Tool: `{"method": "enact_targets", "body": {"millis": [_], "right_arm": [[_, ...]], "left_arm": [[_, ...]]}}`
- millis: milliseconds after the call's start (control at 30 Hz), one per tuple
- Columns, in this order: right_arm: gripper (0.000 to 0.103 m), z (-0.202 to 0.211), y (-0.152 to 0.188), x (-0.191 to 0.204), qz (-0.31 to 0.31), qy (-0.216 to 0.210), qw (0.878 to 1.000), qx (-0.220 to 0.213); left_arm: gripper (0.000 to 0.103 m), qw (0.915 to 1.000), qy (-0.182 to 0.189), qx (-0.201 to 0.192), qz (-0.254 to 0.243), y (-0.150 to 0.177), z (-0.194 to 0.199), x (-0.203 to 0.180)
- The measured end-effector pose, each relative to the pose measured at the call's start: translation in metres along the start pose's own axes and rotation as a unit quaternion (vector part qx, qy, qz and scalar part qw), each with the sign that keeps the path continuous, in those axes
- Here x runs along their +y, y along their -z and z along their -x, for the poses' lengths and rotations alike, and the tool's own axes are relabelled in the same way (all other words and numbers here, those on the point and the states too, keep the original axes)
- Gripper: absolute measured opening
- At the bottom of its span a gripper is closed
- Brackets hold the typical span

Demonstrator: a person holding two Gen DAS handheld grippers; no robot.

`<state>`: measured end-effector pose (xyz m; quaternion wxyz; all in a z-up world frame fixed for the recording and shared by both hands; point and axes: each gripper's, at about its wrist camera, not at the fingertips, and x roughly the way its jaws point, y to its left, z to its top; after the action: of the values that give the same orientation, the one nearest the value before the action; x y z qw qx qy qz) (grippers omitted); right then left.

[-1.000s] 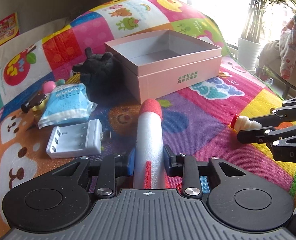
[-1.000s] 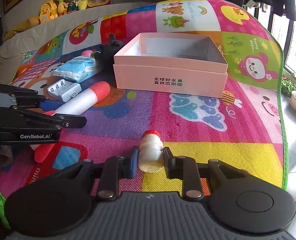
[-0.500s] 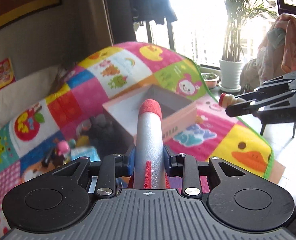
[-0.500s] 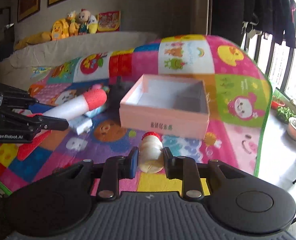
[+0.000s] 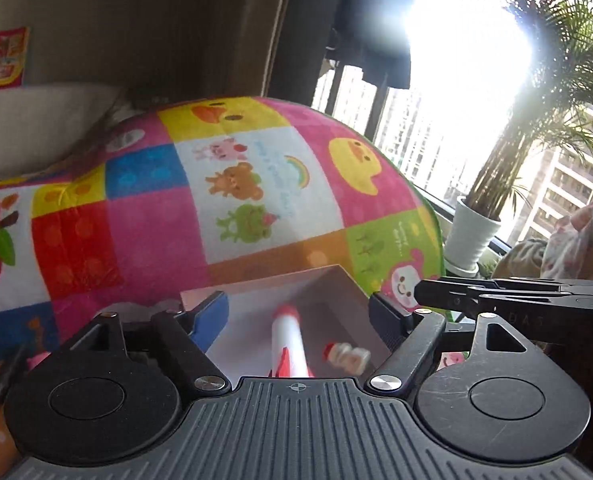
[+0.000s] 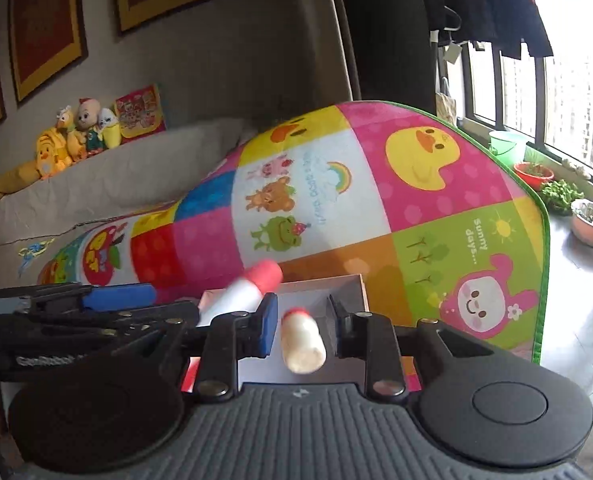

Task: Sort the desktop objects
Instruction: 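Lower the rocket and bottle into the pink box and open both grippers, then grasp the blue packet with the left gripper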

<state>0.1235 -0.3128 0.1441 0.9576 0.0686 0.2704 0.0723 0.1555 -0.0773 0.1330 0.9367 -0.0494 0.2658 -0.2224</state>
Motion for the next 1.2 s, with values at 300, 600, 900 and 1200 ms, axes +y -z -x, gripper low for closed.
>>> {"method": "enact_targets", "body": {"millis": [300, 600, 900, 1200], "right_arm": [[0.032, -0.005, 0.07, 0.012, 0.045, 0.004, 0.999, 0.023], [0.05, 0.009, 0.124, 0.113, 0.174, -0.102, 0.978, 0.043], [0.066, -0.04, 0.168, 0.205, 0.186, -0.148, 0.964, 0.119], [0.052, -0.063, 0.173, 0.216, 0.226, -0.158, 0.953, 0.128]], "left_arm": [[0.098, 0.9923, -0.108, 0.014, -0.059, 0.109, 0.068, 0.038], [0.101, 0.9758, -0.216, 0.033, 0.001, 0.177, 0.128, 0.086], [0.102, 0.9631, -0.257, 0.004, 0.078, 0.178, 0.169, 0.128], [0.103, 0.9694, -0.227, 0.003, 0.093, 0.184, 0.167, 0.125]]}}
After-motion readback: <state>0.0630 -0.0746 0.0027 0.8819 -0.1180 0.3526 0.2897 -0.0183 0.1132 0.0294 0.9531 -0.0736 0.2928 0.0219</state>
